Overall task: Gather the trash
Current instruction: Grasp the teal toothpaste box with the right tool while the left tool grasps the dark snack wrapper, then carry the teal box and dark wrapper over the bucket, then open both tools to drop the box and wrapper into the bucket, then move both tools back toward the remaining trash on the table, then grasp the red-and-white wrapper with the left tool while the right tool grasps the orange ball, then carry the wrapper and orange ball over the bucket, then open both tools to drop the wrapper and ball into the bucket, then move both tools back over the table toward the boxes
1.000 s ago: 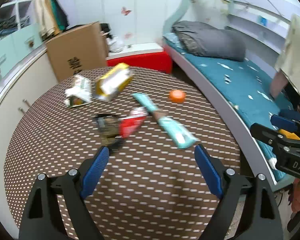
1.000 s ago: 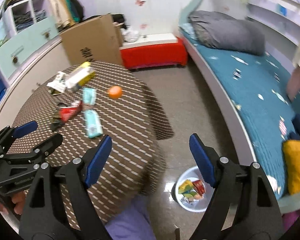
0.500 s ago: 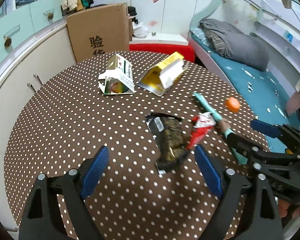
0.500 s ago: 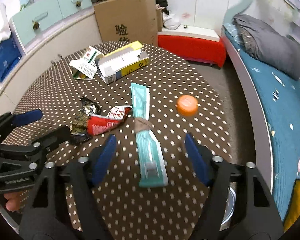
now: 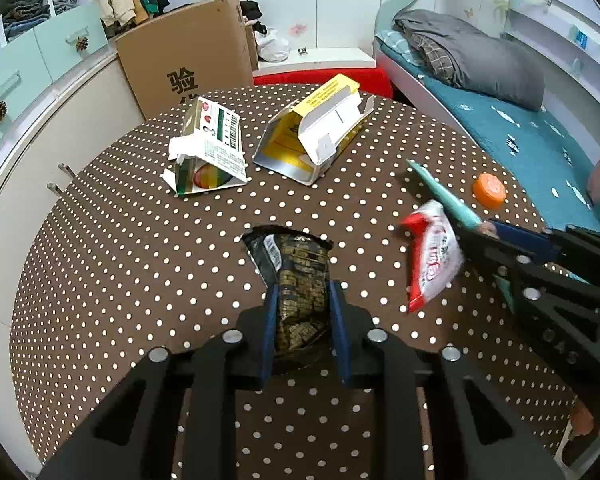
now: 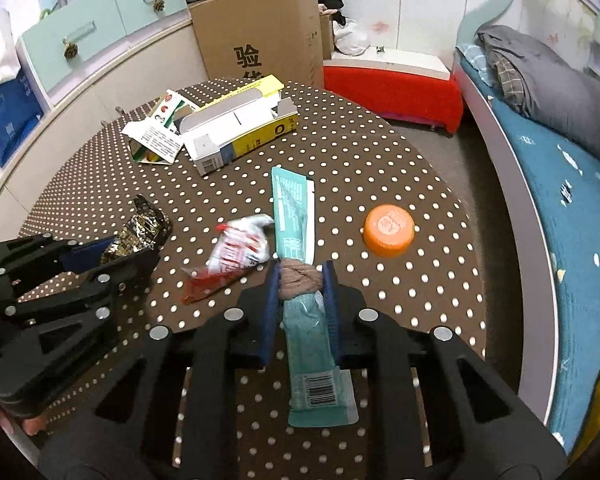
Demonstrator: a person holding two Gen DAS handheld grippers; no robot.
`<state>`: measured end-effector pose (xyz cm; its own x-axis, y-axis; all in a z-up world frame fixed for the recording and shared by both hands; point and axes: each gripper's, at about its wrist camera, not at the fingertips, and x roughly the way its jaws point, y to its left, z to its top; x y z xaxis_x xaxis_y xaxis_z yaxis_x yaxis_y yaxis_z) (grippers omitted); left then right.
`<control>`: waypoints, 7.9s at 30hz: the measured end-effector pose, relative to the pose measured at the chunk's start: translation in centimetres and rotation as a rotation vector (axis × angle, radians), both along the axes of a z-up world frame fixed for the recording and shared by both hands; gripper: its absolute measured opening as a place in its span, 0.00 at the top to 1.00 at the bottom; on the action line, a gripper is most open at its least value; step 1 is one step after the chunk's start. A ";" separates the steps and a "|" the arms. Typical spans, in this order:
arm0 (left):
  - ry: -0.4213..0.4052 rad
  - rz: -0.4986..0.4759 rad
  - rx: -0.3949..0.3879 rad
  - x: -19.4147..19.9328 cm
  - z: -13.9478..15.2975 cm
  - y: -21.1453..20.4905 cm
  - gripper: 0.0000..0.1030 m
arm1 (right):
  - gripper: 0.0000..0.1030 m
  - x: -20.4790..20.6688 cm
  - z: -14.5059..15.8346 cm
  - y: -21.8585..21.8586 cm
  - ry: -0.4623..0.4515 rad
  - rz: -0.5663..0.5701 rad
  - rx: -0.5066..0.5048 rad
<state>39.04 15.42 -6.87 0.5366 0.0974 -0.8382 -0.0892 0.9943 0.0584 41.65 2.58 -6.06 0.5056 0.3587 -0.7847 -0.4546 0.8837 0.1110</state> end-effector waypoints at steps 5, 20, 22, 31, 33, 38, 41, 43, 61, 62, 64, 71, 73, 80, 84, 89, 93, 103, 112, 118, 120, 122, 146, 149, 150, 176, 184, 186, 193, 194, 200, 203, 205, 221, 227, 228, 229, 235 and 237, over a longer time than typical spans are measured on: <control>0.000 0.016 0.003 -1.3 0.7 -0.5 0.81 | 0.80 -2.1 1.5 -1.2 -0.032 -0.008 0.028; -0.070 -0.103 -0.001 -6.1 3.7 -8.1 0.82 | 0.80 -8.5 4.2 -7.7 -0.103 -0.092 0.065; -0.075 -0.132 0.000 -6.6 3.9 -9.7 0.82 | 0.80 -9.1 4.4 -9.1 -0.110 -0.118 0.075; -0.071 -0.297 -0.008 -7.3 3.7 -17.7 0.82 | 0.80 -11.1 4.0 -16.7 -0.113 -0.271 0.093; -0.059 -0.342 -0.005 -7.1 3.2 -19.9 0.81 | 0.80 -11.5 3.6 -18.9 -0.107 -0.325 0.092; -0.018 -0.454 -0.010 -6.7 1.7 -25.3 0.82 | 0.80 -12.6 2.3 -23.9 -0.079 -0.443 0.089; 0.017 -0.520 -0.014 -6.5 0.4 -28.6 0.82 | 0.80 -13.5 1.1 -26.5 -0.049 -0.511 0.082; 0.045 -0.569 -0.015 -6.8 -0.8 -31.2 0.82 | 0.80 -14.2 0.3 -28.1 -0.028 -0.551 0.078; 0.176 -0.672 0.090 -6.9 -7.6 -37.3 0.43 | 0.79 -15.6 -7.9 -34.4 0.197 -0.738 0.070; 0.171 -0.664 0.091 -6.7 -7.4 -36.9 0.43 | 0.79 -15.2 -8.0 -34.1 0.201 -0.726 0.076; 0.158 -0.640 0.087 -6.4 -6.7 -35.6 0.43 | 0.77 -14.2 -8.1 -33.5 0.206 -0.708 0.089; 0.134 -0.582 0.095 -6.0 -5.0 -32.7 0.44 | 0.36 -13.1 -7.7 -31.8 0.178 -0.701 0.068; 0.116 -0.573 0.089 -6.1 -4.3 -32.2 0.44 | 0.36 -13.2 -7.5 -31.5 0.166 -0.695 0.052; 0.087 -0.563 0.077 -6.5 -2.6 -31.1 0.44 | 0.36 -13.6 -5.4 -30.1 0.125 -0.681 0.060; 0.055 -0.542 0.060 -7.0 -1.3 -29.6 0.44 | 0.36 -13.6 -4.0 -29.1 0.094 -0.659 0.060; 0.015 -0.493 0.058 -7.4 0.3 -27.1 0.44 | 0.36 -13.5 -2.4 -27.1 0.059 -0.626 0.061; -0.009 -0.451 0.057 -7.5 1.3 -25.1 0.44 | 0.36 -13.0 -1.4 -25.1 0.037 -0.593 0.065; -0.052 -0.323 0.045 -7.5 3.1 -19.4 0.44 | 0.36 -11.7 0.5 -19.9 -0.005 -0.496 0.066; -0.084 -0.201 0.041 -6.5 3.9 -13.6 0.35 | 0.36 -9.4 1.6 -14.8 -0.022 -0.412 0.045; -0.090 -0.145 0.029 -4.5 4.0 -10.1 0.29 | 0.36 -7.2 2.3 -11.5 -0.043 -0.359 0.020; -0.079 -0.146 0.019 -3.5 3.8 -9.3 0.28 | 0.36 -6.2 2.2 -10.7 -0.050 -0.347 0.003; -0.059 -0.154 0.005 -2.3 3.3 -8.6 0.28 | 0.36 -5.2 2.0 -9.9 -0.050 -0.335 -0.021; -0.138 -0.139 -0.076 3.6 0.4 -2.3 0.73 | 0.35 4.5 -0.4 -2.0 -0.057 -0.113 -0.061; -0.132 -0.135 -0.076 3.7 0.1 -2.3 0.73 | 0.72 4.6 -0.3 -1.5 -0.063 -0.070 -0.078; -0.131 -0.131 -0.069 3.6 0.0 -2.3 0.73 | 0.72 4.3 -0.4 -1.7 -0.043 -0.031 -0.050; -0.199 -0.384 0.009 -3.2 2.4 -16.0 0.72 | 0.72 -7.3 2.0 -13.9 -0.048 -0.208 -0.007; -0.186 -0.489 0.019 -5.6 2.1 -21.8 0.72 | 0.71 -10.4 1.5 -19.4 -0.033 -0.334 0.002; -0.168 -0.517 0.017 -6.1 1.7 -23.3 0.72 | 0.71 -11.2 1.1 -20.9 -0.025 -0.370 0.004; -0.133 -0.614 0.034 -7.8 0.3 -29.0 0.72 | 0.71 -13.8 -0.3 -26.4 0.019 -0.488 0.017; -0.128 -0.620 0.036 -7.9 0.1 -29.5 0.72 | 0.71 -14.2 -0.7 -27.4 0.033 -0.510 0.014; -0.058 -0.685 0.056 -8.3 -2.4 -34.0 0.72 | 0.71 -15.7 -2.7 -31.2 0.092 -0.592 0.008; -0.049 -0.724 0.062 -8.7 -3.3 -35.5 0.63 | 0.71 -16.2 -3.9 -32.7 0.125 -0.632 0.008; -0.062 -0.723 0.076 -8.9 -3.6 -36.0 0.37 | 0.71 -16.5 -4.5 -33.4 0.143 -0.652 0.012; -0.070 -0.620 0.086 -7.4 -2.2 -31.9 0.37 | 0.25 -13.9 -5.0 -31.0 0.111 -0.638 -0.015; -0.075 -0.611 0.080 -7.2 -1.7 -31.3 0.37 | 0.25 -14.1 -4.7 -30.7 0.107 -0.623 -0.033; -0.077 -0.612 0.079 -7.3 -1.7 -31.2 0.37 | 0.25 -14.1 -4.7 -30.6 0.109 -0.623 -0.034; -0.078 -0.610 0.082 -7.3 -1.7 -31.2 0.37 | 0.25 -14.1 -4.7 -30.6 0.113 -0.624 -0.032; -0.080 -0.604 0.076 -7.6 -1.4 -30.7 0.37 | 0.25 -14.1 -4.5 -30.7 0.133 -0.638 -0.015; -0.087 -0.601 0.078 -7.6 -1.1 -30.5 0.37 | 0.25 -14.1 -4.2 -30.5 0.128 -0.634 -0.016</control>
<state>31.40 -15.12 -8.00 0.5830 -0.1848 -0.7912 0.4784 0.8652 0.1504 27.52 -27.88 -10.27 0.5176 0.0084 -0.8556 0.1724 0.9784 0.1139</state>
